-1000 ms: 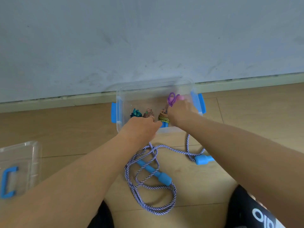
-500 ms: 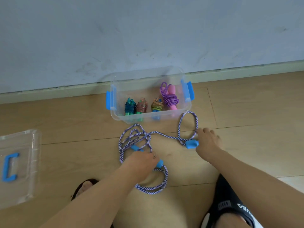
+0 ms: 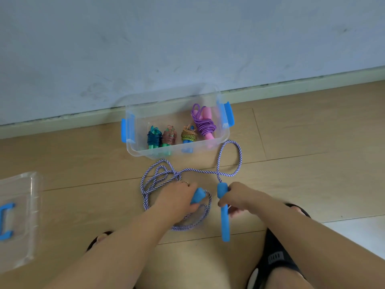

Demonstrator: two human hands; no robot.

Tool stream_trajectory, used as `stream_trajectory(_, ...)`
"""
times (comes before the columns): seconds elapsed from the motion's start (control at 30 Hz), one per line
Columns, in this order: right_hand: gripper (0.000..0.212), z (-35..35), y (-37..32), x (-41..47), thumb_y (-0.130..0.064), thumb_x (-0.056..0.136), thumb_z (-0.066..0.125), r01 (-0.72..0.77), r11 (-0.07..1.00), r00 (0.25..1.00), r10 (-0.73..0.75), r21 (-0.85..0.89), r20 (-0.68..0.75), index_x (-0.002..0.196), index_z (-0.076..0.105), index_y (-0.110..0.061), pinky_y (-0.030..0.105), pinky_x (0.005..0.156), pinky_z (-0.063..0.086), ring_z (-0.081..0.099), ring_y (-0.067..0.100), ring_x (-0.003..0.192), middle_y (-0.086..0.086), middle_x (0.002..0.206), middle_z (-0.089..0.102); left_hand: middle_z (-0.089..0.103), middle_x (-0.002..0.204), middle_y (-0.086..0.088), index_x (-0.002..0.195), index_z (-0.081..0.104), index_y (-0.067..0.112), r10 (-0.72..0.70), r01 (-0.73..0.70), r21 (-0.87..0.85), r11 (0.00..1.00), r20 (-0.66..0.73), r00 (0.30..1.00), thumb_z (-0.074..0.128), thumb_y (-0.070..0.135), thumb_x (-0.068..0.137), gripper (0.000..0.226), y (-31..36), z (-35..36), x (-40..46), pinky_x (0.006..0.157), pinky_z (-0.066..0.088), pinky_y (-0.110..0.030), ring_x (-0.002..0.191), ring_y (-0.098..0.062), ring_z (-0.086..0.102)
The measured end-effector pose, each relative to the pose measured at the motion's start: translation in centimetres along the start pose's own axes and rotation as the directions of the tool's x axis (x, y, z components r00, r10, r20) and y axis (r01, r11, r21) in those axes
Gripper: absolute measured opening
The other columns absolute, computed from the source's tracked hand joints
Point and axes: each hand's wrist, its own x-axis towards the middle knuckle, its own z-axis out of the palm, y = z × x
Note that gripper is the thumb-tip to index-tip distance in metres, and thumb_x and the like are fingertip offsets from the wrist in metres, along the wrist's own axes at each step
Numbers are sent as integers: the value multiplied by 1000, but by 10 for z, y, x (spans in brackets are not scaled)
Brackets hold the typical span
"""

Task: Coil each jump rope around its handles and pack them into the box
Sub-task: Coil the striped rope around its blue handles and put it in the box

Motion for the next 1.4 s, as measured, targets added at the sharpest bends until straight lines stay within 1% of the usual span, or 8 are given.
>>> stream_trajectory(0.13, 28, -13, -31, -49, 2, 85, 65, 91, 922, 985, -140, 377, 105, 110, 54, -3, 36, 71, 62, 69, 27, 72, 16, 96, 65, 66, 71, 6, 87, 48, 29, -167, 104, -643, 759, -38, 985, 60, 39, 87, 16, -3, -57, -25, 63, 43, -29, 67, -14, 62)
stream_trajectory(0.27, 15, -25, -58, -116, 4, 85, 60, 205, 837, 942, -310, 508, 130, 98, 58, -3, 35, 77, 61, 70, 28, 77, 16, 91, 64, 55, 65, 7, 88, 49, 26, -253, 165, -669, 725, -36, 967, 61, 38, 89, 17, -3, -120, -66, 51, 39, -24, 52, -11, 51)
stream_trajectory(0.4, 18, -31, -85, -182, -5, 87, 64, 304, 839, 911, -394, 451, 119, 105, 63, -5, 33, 87, 55, 70, 22, 77, 12, 91, 70, 45, 55, 0, 81, 48, 15, -255, 266, -917, 298, 192, 948, 54, 31, 94, 22, 14, -170, -115, 42, 37, -20, 42, -12, 41)
stream_trajectory(0.6, 15, -24, -120, -275, -1, 92, 54, 400, 699, 798, -583, 593, 149, 103, 64, 0, 31, 93, 56, 69, 25, 93, 15, 99, 67, 69, 90, -12, 110, 63, 8, -124, 97, -981, 170, 76, 989, 49, 40, 98, 37, 32, -216, -188, 80, 58, -39, 77, -24, 67)
stream_trajectory(0.8, 36, -28, -137, -324, 16, 85, 42, 482, 795, 769, -585, 368, 257, 116, 60, 14, 34, 99, 52, 67, 29, 111, 21, 112, 69, 57, 79, -5, 103, 59, 9, -104, 61, -937, 344, 26, 994, 67, 42, 88, 37, 32, -245, -233, 49, 48, -22, 58, -12, 53)
stream_trajectory(0.93, 45, -38, -134, -331, 6, 73, 64, 486, 680, 787, -614, -549, -62, 117, 57, -4, 31, 77, 48, 57, 31, 96, 9, 102, 58, 48, 56, 6, 86, 48, 13, -6, -2, -876, 482, -6, 1000, 61, 17, 93, 15, 23, -264, -255, 41, 35, -17, 45, -6, 40)
stream_trajectory(1.07, 85, -24, -132, -327, 5, 71, 74, 734, 633, 661, -748, -246, 49, 142, 39, -28, 28, 85, 51, 51, 16, 121, -4, 134, 50, 42, 52, -1, 108, 50, -1, 121, -69, -855, 514, -8, 993, 60, 11, 89, 25, 12, -272, -264, 44, 31, -22, 45, -11, 35)
stream_trajectory(1.4, 14, -31, -154, -316, -11, 84, 69, 731, 637, 656, -755, -245, -6, 83, 57, -4, 23, 48, 43, 46, 21, 60, 10, 72, 47, 58, 61, 2, 107, 54, 13, -58, -9, -644, 765, -83, 995, 74, 30, 68, 47, -20, -266, -249, 61, 47, -35, 53, -19, 51)
